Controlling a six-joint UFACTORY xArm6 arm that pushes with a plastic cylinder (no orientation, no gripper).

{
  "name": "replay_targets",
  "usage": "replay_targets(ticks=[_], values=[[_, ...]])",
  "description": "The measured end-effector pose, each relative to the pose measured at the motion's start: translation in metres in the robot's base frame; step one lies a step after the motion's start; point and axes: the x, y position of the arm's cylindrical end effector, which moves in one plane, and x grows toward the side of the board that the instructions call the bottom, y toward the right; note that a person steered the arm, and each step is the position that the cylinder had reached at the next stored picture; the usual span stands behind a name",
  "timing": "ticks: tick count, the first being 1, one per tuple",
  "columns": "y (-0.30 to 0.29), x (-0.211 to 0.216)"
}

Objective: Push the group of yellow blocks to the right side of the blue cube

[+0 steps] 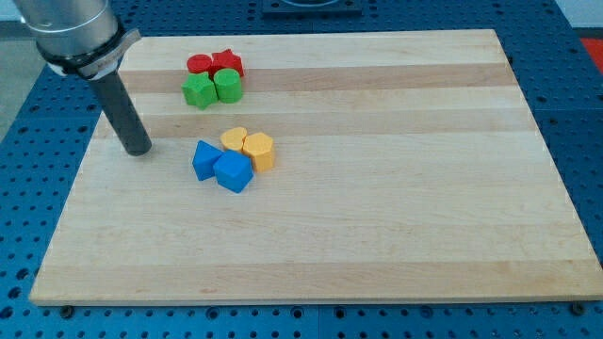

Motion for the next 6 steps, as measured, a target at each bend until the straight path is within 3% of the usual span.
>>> replay_targets(ticks=[6], values=[[0.130, -0.003]])
